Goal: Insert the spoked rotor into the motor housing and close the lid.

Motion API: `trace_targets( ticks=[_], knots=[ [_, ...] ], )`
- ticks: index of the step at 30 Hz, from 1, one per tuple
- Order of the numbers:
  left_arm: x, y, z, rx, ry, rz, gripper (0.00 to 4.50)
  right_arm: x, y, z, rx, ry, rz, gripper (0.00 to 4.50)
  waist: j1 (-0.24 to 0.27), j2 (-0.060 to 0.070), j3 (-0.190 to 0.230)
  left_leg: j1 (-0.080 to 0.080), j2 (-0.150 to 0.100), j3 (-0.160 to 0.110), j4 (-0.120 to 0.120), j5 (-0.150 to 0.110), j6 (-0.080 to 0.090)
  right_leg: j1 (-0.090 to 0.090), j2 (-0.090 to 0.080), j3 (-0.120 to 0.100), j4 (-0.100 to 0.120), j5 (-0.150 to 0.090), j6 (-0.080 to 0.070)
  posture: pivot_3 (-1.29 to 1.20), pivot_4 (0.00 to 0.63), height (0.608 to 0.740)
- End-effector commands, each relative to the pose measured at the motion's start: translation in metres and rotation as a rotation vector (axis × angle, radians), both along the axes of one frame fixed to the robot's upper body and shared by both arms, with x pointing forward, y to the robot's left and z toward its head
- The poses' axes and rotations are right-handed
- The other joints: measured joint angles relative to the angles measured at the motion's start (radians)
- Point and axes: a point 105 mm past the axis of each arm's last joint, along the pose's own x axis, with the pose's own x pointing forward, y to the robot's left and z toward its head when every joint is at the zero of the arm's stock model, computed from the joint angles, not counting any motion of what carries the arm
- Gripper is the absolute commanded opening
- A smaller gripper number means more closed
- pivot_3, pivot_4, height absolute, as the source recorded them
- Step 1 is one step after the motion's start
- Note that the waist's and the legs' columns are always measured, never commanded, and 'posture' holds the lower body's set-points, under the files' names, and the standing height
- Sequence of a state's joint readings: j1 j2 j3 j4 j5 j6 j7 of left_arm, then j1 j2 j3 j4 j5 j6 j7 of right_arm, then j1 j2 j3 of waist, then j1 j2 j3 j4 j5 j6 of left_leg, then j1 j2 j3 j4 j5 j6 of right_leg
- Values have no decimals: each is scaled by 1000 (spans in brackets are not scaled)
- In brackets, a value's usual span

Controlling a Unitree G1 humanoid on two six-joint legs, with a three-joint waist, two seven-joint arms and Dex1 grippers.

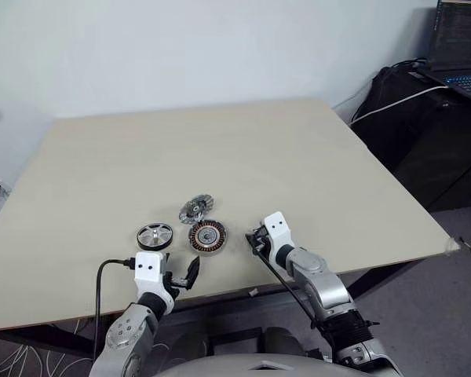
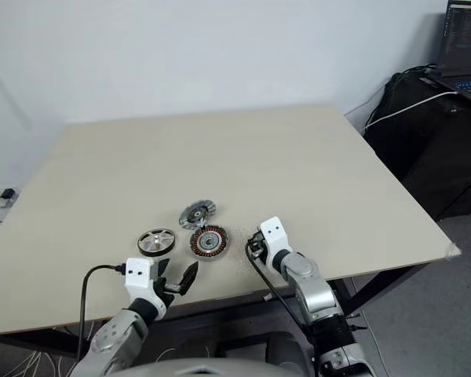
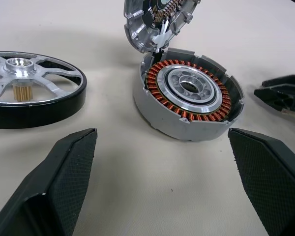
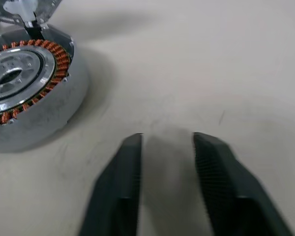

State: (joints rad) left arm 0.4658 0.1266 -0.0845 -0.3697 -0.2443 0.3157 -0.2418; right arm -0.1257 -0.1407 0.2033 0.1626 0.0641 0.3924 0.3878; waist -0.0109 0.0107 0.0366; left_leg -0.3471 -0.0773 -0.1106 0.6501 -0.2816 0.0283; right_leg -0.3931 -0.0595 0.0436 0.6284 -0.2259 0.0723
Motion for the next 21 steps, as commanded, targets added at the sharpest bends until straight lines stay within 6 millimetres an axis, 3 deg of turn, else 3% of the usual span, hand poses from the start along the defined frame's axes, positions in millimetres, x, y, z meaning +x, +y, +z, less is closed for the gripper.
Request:
trace_targets(
  ticks=[1, 4, 21],
  knots=[
    [4, 1, 14, 3, -60, -1, 4500, 12, -1, 20, 22, -83, -9, 2823, 0, 0, 0, 0, 0, 0, 0, 0, 0, 0, 0, 0, 0, 0, 0, 0, 0, 740],
    [5, 1, 14, 2, -58, -3, 4500, 13, -3, 21, 17, -91, -16, 3738, 0, 0, 0, 0, 0, 0, 0, 0, 0, 0, 0, 0, 0, 0, 0, 0, 0, 740],
    [6, -1, 16, 1, -68, -8, 4500, 12, -16, 0, -11, -25, -76, 3738, 0, 0, 0, 0, 0, 0, 0, 0, 0, 0, 0, 0, 0, 0, 0, 0, 0, 740]
  ],
)
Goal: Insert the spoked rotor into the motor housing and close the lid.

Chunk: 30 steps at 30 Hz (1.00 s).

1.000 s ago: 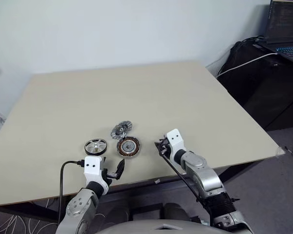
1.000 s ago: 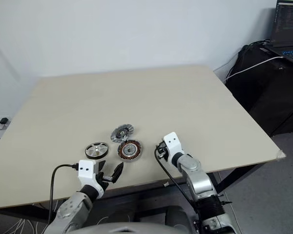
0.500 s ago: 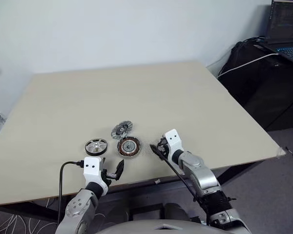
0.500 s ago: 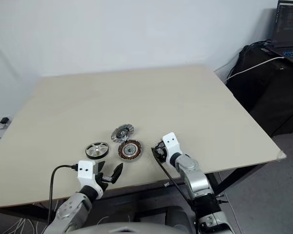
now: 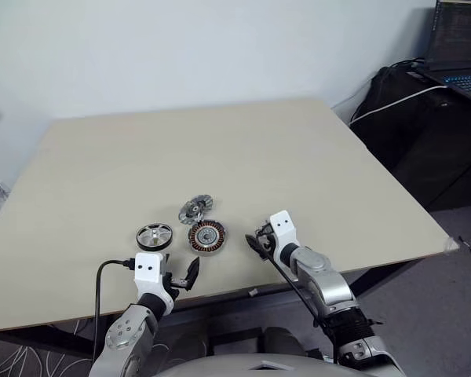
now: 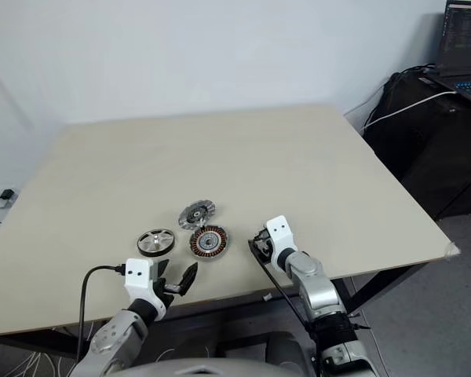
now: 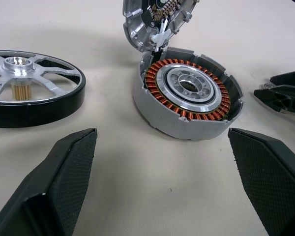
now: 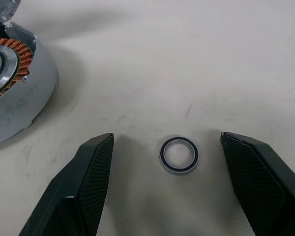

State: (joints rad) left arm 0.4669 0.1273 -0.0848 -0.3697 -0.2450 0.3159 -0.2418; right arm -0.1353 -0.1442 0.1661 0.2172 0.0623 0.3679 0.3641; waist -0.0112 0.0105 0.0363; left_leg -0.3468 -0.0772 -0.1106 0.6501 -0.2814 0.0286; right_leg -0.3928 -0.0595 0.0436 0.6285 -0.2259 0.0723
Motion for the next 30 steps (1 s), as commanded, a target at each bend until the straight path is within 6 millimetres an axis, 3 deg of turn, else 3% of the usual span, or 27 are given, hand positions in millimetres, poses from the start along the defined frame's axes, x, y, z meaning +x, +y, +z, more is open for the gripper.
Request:
trace_targets(
  ticks=[1, 4, 6, 16, 17, 24, 28, 30],
  knots=[
    [6, -1, 17, 1, -70, -8, 4500, 8, -1, 7, 3, -33, -15, 3738, 0, 0, 0, 0, 0, 0, 0, 0, 0, 0, 0, 0, 0, 0, 0, 0, 0, 740],
    [6, -1, 17, 1, -72, -7, 4500, 9, 0, 8, 5, -38, -20, 3738, 0, 0, 0, 1, 0, 0, 1, 0, 0, 1, 0, 0, 0, 0, 0, 0, 0, 740],
    [7, -1, 17, 1, -74, -4, 4500, 10, 0, 10, 8, -49, -28, 3327, 0, 0, 0, 1, 0, 0, 1, 0, -1, 1, 0, 0, 0, 0, 0, 0, 0, 740],
    [9, 0, 17, -2, -78, 0, 4500, 9, -6, 25, 9, -107, -54, 183, 0, 0, 0, 0, 0, 0, 0, 0, 0, 0, 0, 0, 0, 0, 0, 0, 0, 740],
    [9, 0, 17, -2, -78, 0, 4500, 9, -6, 27, 10, -113, -55, 21, 0, 0, 0, 0, 0, 0, 0, 0, 0, 0, 0, 0, 0, 0, 0, 0, 0, 740],
    [11, 0, 15, -3, -79, -2, 4500, 7, 21, 60, 90, -190, 35, 21, 0, 0, 0, 0, 0, 0, 0, 0, 0, 0, 0, 0, 0, 0, 0, 0, 0, 740],
    [11, 0, 15, -5, -80, -2, 4500, 6, 32, 65, 119, -189, 74, 21, 0, 0, 0, 0, 0, 0, 0, 0, 0, 0, 0, 0, 0, 0, 0, 0, 0, 740],
    [11, 0, 14, -5, -79, 0, 4500, 6, 34, 62, 118, -175, 79, 413, 1, 0, 0, 0, 0, 0, 0, 0, 0, 0, 0, 0, 0, 0, 0, 0, 0, 740]
  ],
)
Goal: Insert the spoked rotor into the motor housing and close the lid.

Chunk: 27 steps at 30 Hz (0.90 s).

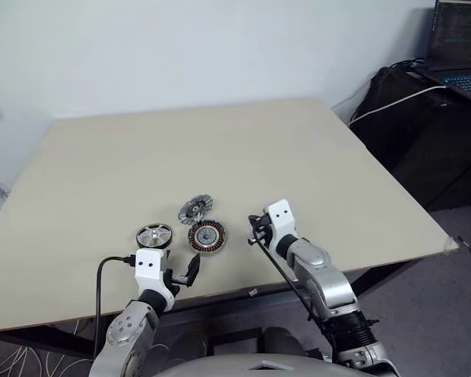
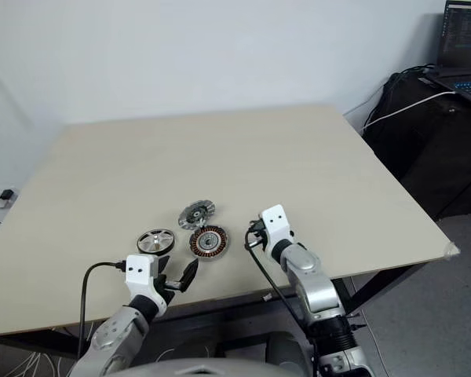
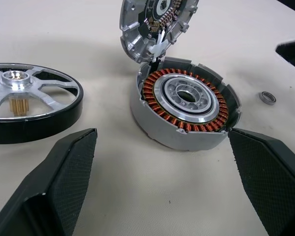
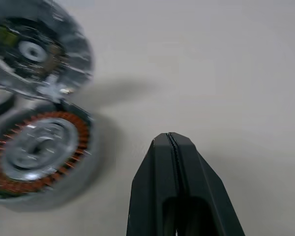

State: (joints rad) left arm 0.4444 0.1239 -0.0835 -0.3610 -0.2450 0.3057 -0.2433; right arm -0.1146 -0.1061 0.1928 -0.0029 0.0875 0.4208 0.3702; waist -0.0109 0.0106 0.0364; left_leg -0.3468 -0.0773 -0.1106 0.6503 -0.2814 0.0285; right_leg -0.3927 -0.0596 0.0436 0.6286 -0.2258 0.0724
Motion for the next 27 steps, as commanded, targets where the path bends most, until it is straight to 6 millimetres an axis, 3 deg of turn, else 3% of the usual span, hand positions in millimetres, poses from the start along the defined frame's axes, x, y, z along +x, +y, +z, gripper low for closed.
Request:
trace_targets(
  ticks=[1, 7, 15, 27],
  knots=[
    [5, 2, 10, -3, -55, 4, 4500, 6, 6, 13, 18, -39, 17, 630, 1, 0, 0, 0, 0, 0, 0, 0, 0, 0, 0, 0, 0, 0, 0, 0, 0, 740],
    [4, 3, 9, -3, -55, 9, 4500, 11, -2, 2, -34, -18, -14, 2565, 0, 0, 0, 0, 0, 0, 0, -1, -1, 0, 0, 0, 0, 0, 0, 0, 0, 740],
    [5, 3, 9, -6, -58, 10, 4500, 13, -13, -22, -131, 20, -35, 2565, 0, 0, 0, 0, 0, 0, 0, 0, -1, 0, 0, 0, 0, 0, 0, 0, 0, 740],
    [5, 3, 10, -8, -63, 13, 4500, 12, -27, -35, -148, 57, -73, 2565, 0, 0, 0, 0, 0, 0, 0, 0, 0, 0, 0, 0, 0, 0, 0, 0, 0, 740]
  ],
)
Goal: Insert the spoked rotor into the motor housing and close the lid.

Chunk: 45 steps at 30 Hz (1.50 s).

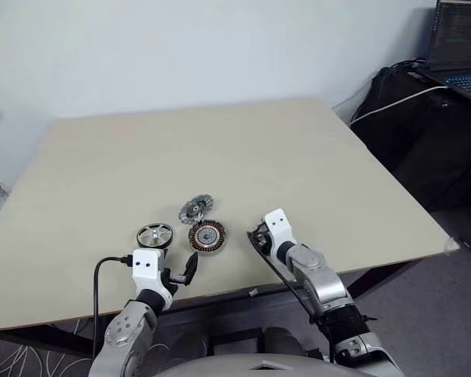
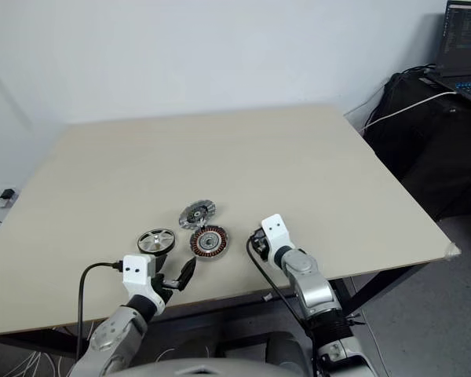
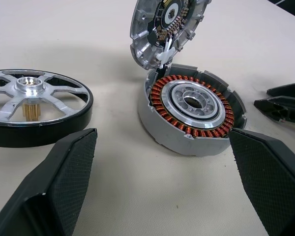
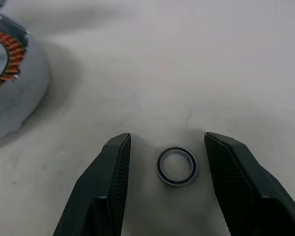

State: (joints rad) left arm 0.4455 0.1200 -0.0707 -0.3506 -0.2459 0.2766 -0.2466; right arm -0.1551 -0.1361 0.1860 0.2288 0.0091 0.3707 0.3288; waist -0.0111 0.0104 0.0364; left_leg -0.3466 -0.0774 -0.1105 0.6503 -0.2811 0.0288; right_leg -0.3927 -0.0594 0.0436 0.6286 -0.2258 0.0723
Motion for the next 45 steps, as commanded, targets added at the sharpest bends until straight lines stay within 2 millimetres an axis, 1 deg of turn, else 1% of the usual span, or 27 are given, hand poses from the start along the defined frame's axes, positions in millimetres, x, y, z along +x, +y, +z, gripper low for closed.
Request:
trace_targets(
  ticks=[1, 5, 10, 13, 17, 18, 24, 25, 27, 30, 31, 34, 36, 40, 45],
  knots=[
    [5, -1, 9, -9, -44, -3, 4500, 8, -2, 12, 8, -52, -7, 2565, 0, 0, 0, 0, 0, 0, 0, 0, 0, 0, 0, 0, 0, 0, 0, 0, 0, 740],
    [5, -1, 10, -11, -49, -4, 4500, 7, -3, 10, 9, -44, -15, 2565, 0, 0, 0, 0, 0, 0, 0, 0, 0, 0, 0, 0, 0, 0, 0, 0, 0, 740],
    [6, -1, 12, -11, -54, -3, 4500, 7, -6, 14, 34, -58, -41, 2565, 1, 0, 0, 0, 0, 0, 0, 0, 0, 0, 0, 0, 0, 0, 0, 0, 0, 740],
    [6, -1, 12, -11, -54, -3, 4500, 6, -7, 16, 34, -65, -44, 2028, 0, 0, 0, 0, 0, 0, 0, 0, 0, 0, 0, 0, 0, 0, 0, 0, 0, 740],
    [7, -2, 12, -12, -54, -5, 4500, 5, -6, 19, 40, -78, -45, 760, 0, 0, 0, 0, 0, 0, 0, 0, 0, 0, 0, 0, 0, 0, 0, 0, 0, 740],
    [7, -2, 13, -12, -54, -5, 4500, 5, -6, 20, 41, -82, -45, 682, 0, 0, 0, 0, 0, 0, 0, 0, 0, 0, 0, 0, 0, 0, 0, 0, 0, 740],
    [7, -2, 13, -11, -53, -4, 4500, 6, -4, 26, 46, -98, -32, 682, 0, 0, 0, 0, 0, 0, 0, 0, 0, 0, 0, 0, 0, 0, 0, 0, 0, 740],
    [7, -2, 13, -11, -53, -4, 4500, 6, -1, 29, 54, -106, -22, 682, 0, 0, 0, 0, 0, 0, 0, 0, 0, 0, 0, 0, 0, 0, 0, 0, 0, 740],
    [7, -3, 13, -11, -53, -5, 4500, 5, 11, 40, 96, -130, 20, 682, 0, 0, 0, 0, 0, 0, 0, 0, 0, 0, 0, 0, 0, 0, 0, 0, 0, 740],
    [7, -3, 13, -12, -55, -6, 4500, 1, 33, 55, 147, -161, 101, 682, -1, 0, 0, 0, 0, 0, 0, 0, 0, 0, 0, 0, 0, 0, 0, 0, 0, 740],
    [7, -3, 13, -12, -55, -6, 4500, 0, 39, 58, 154, -165, 122, 682, -1, 0, 0, 0, 0, 0, 0, 0, 0, 0, 0, 0, 0, 0, 0, 0, 0, 740],
    [7, -2, 14, -12, -56, -2, 4500, -7, 65, 65, 178, -170, 209, 682, 0, 0, 0, 0, 0, 0, 0, 0, 0, 0, 0, 0, 0, 0, 0, 0, 0, 740],
    [7, -2, 13, -12, -54, 1, 4500, -9, 77, 66, 180, -166, 248, 682, 0, 0, 0, 0, 0, 0, 0, 0, 0, 0, 0, 0, 0, 0, 0, 0, 0, 740],
    [5, 0, 12, -15, -48, 14, 4500, -11, 95, 60, 159, -153, 307, 682, 0, 0, 0, 0, 0, 0, 0, -1, -1, 0, 0, 0, 0, 0, 0, 0, 0, 740],
    [2, 2, 10, -16, -42, 29, 4500, -8, 100, 51, 136, -132, 330, 682, 0, 0, 0, 0, 0, 0, 0, -1, -1, 0, 0, 0, 0, 0, 0, 0, 0, 740]
  ],
)
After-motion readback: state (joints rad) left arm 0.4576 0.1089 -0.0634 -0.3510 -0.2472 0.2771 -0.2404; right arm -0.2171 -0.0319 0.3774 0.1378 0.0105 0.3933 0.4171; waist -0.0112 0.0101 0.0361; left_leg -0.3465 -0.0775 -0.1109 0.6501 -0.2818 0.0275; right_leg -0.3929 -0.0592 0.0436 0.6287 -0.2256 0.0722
